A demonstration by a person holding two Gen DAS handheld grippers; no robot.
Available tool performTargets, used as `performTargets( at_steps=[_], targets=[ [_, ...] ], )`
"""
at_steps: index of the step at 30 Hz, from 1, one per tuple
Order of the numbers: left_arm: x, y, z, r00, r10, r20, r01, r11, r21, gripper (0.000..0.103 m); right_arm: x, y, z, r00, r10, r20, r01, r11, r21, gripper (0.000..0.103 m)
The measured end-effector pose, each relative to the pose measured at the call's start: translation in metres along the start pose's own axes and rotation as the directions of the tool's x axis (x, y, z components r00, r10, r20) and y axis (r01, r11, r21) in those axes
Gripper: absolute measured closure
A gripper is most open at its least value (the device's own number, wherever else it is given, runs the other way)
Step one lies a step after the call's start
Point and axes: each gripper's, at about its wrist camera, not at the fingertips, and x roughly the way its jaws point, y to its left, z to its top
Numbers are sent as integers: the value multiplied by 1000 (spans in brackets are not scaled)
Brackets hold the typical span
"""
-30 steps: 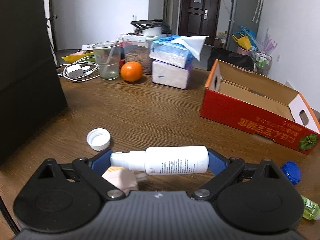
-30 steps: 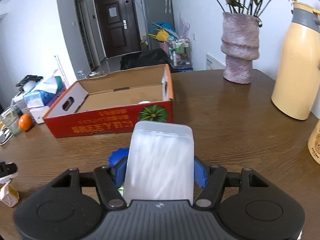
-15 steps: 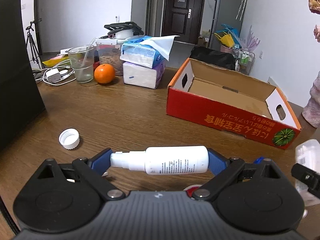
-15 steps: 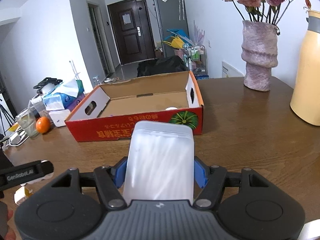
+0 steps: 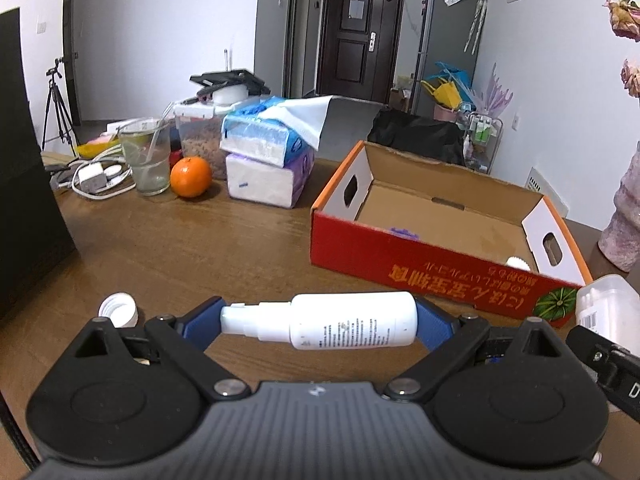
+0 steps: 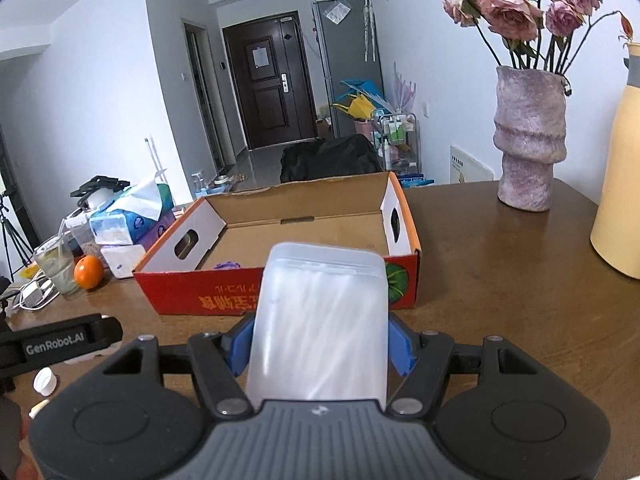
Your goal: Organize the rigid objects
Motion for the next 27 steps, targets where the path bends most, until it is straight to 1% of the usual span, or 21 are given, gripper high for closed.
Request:
performTargets(
  at_steps=[8, 18, 27],
  targets=[
    [10, -8, 15, 1000, 10, 20, -10, 1000, -9, 5, 14, -4, 13, 999, -25, 24, 25, 1000, 3, 38],
    [27, -28, 38, 997, -9, 72, 9, 1000, 0, 5, 37, -5, 33, 999, -9, 47, 10, 1000, -5, 38],
    [50, -43, 52, 997, -20, 78, 18, 1000, 24, 5, 65, 2, 50, 999, -7, 49, 9, 1000, -27, 38]
  ],
)
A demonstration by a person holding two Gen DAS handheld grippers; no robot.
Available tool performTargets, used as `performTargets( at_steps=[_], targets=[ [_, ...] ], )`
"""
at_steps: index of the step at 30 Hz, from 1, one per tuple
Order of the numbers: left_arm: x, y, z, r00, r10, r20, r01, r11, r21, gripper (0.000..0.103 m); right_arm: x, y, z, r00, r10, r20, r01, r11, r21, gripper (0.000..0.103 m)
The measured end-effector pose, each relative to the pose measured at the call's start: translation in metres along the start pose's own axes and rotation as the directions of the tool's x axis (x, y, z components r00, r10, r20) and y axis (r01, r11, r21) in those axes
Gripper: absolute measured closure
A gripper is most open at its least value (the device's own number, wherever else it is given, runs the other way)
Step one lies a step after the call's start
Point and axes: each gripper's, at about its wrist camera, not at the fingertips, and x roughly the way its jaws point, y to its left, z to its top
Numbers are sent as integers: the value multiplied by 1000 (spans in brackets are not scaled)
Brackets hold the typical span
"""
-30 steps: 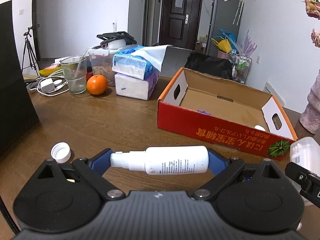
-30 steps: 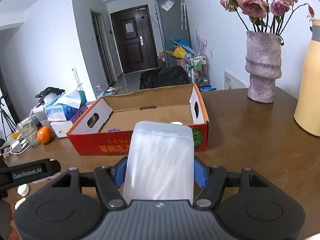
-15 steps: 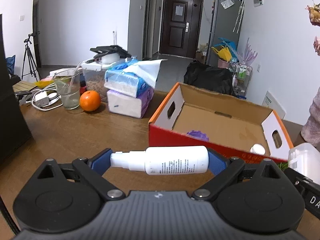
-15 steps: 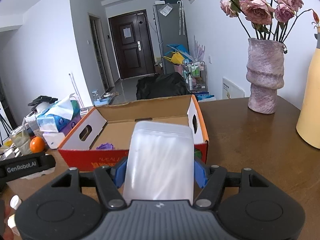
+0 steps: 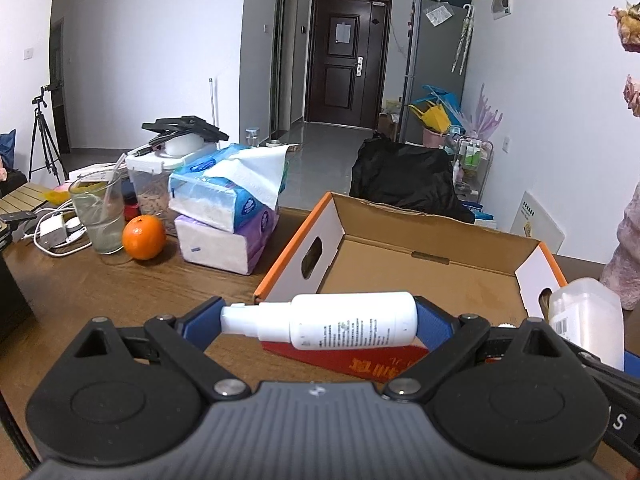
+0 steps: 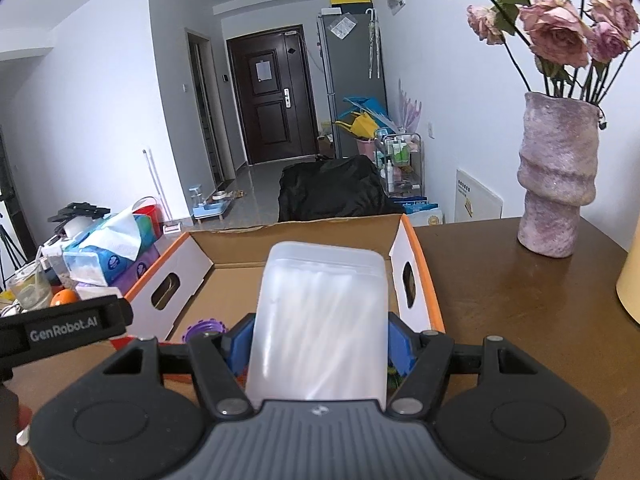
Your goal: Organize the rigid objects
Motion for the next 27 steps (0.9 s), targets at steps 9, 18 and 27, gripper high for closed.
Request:
performTargets(
  at_steps=[9, 18, 27],
  targets=[
    [25, -6, 12, 1000, -6, -1, 6, 1000, 12, 5, 28, 2, 12, 1000, -10, -10, 10, 1000, -14, 38],
    [47, -17, 22, 999, -21, 29, 19, 999, 50, 5, 50, 3, 22, 1000, -25, -14, 24, 999, -33, 38],
    [67, -21, 29, 994, -98, 51, 94, 993, 76, 5, 67, 6, 28, 999, -32, -14, 31, 998, -59, 38]
  ],
)
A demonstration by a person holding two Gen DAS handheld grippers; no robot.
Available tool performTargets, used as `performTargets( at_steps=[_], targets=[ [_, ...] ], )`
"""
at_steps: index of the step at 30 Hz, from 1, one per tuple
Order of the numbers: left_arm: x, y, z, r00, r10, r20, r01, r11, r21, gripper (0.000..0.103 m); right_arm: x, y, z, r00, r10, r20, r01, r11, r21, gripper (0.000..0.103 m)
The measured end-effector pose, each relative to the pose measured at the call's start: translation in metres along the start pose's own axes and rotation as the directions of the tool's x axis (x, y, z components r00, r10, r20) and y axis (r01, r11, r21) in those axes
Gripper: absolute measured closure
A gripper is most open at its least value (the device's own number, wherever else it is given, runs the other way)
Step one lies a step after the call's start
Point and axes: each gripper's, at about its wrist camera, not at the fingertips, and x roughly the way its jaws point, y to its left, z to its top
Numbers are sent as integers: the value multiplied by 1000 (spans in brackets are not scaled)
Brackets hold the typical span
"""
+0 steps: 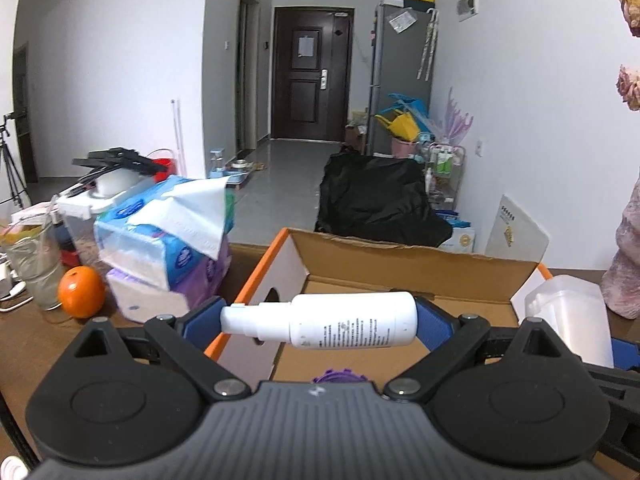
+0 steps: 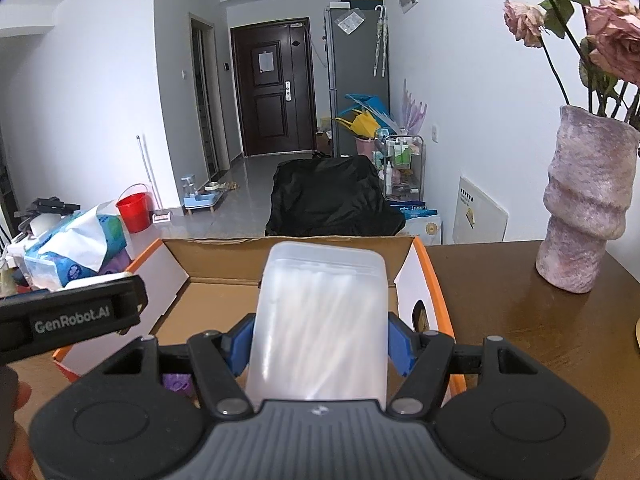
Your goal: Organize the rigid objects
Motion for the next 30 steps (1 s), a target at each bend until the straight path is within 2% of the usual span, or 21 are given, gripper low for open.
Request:
performTargets(
  at_steps=[13, 30],
  targets=[
    [22, 4, 6, 995, -99, 11, 98, 995, 29, 5, 21, 5, 5, 1000, -17, -20, 16, 999, -30, 38],
    [39, 4, 2, 995, -97, -19, 98, 993, 67, 5, 50, 1, -3, 999, -14, -32, 14, 1000, 2, 37]
  ],
)
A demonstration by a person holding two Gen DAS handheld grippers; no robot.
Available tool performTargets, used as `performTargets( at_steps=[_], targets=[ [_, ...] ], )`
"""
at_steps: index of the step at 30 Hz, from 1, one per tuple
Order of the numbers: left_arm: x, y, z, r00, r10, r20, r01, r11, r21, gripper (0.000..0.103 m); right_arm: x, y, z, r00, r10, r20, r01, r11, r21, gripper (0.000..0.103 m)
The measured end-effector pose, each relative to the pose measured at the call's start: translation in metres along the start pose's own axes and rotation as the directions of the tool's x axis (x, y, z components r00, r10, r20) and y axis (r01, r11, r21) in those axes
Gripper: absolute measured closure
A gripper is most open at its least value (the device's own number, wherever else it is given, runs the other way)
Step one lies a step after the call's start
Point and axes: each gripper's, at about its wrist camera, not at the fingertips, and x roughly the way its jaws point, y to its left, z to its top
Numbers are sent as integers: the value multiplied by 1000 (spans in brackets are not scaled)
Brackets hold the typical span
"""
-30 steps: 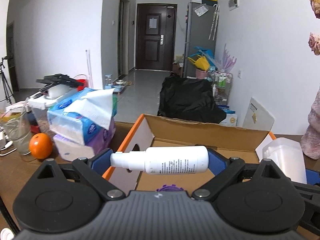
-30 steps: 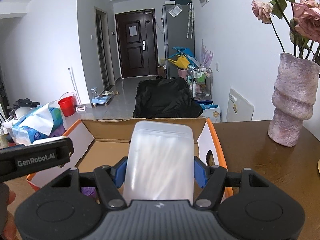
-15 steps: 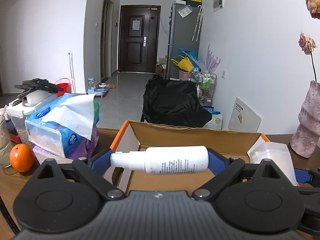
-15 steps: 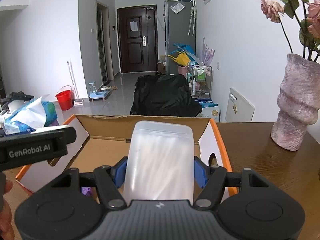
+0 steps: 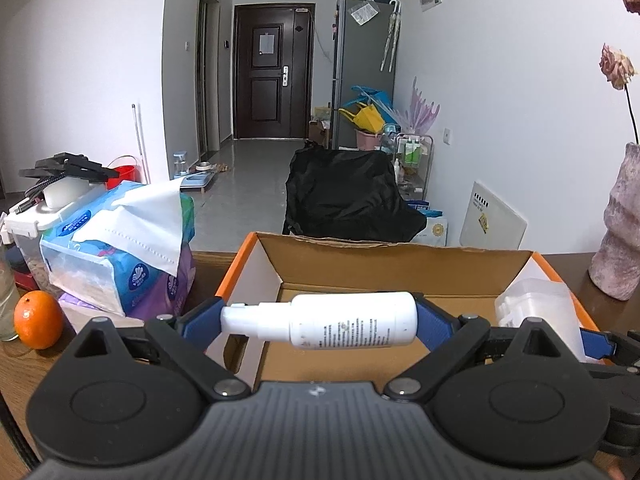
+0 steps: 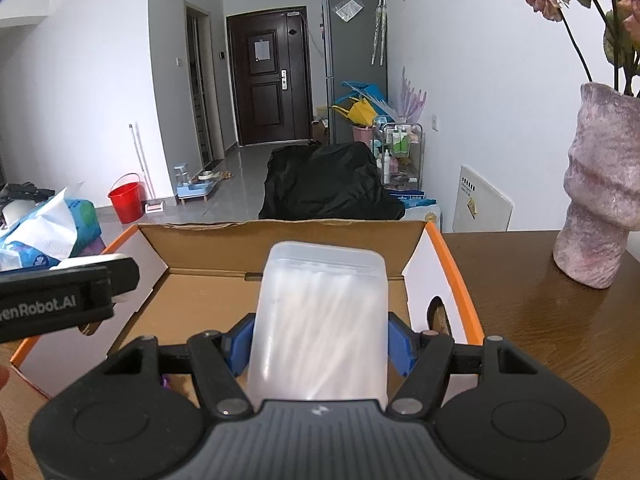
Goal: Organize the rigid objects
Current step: 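Open both tools to drop the white spray bottle and plastic box into the box, then withdraw both tools from the box toward the items on the table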
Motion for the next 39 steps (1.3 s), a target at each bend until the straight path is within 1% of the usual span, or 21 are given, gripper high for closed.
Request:
performTargets(
  at_steps=[3, 4, 5, 6, 7, 9, 18, 22, 26, 32, 39],
  targets=[
    [-1, 4, 2, 1000, 0, -4, -1, 1000, -13, 4, 2, 0, 0, 1000, 13, -19, -13, 1000, -6, 37],
    [-1, 4, 2, 1000, 0, -6, 0, 1000, -15, 4, 0, 0, 0, 1000, 14, -14, -14, 1000, -4, 36],
    [-2, 5, 3, 1000, -3, -8, 3, 1000, -18, 3, -2, -1, 1, 1000, 13, -8, -13, 1000, -3, 23],
    [-3, 7, 4, 1000, -8, -5, 8, 1000, -23, 1, -4, -2, 2, 1000, 9, -1, -9, 1000, 1, 15],
    [-5, 7, 4, 1000, -7, -2, 7, 1000, -27, 0, -8, -4, 2, 1000, 5, 13, -5, 1000, 7, 0],
    [-8, 7, 6, 1000, -8, 5, 8, 1000, -29, 0, -14, -6, 4, 999, -1, 37, 0, 1000, 18, 0],
    [-12, 10, 8, 1000, 10, 8, -10, 999, -46, 0, -15, -10, 6, 1000, -8, 17, 7, 999, 32, 0],
    [-20, 12, 8, 999, 36, 20, -35, 998, -46, 0, -20, -8, 4, 1000, -12, 17, 11, 1000, 23, 0],
    [-34, 17, 7, 998, 44, 34, -42, 997, -60, 0, -31, -9, 3, 1000, -10, 24, 9, 1000, 18, 0],
    [-56, 23, 2, 997, 56, 51, -52, 996, -75, 0, -51, -10, -1, 998, -18, 56, 18, 1000, 4, 0],
    [-82, 23, -8, 996, 71, 61, -67, 996, -62, 0, -77, -16, -11, 996, -6, 87, 5, 1000, 6, 0]
  ],
)
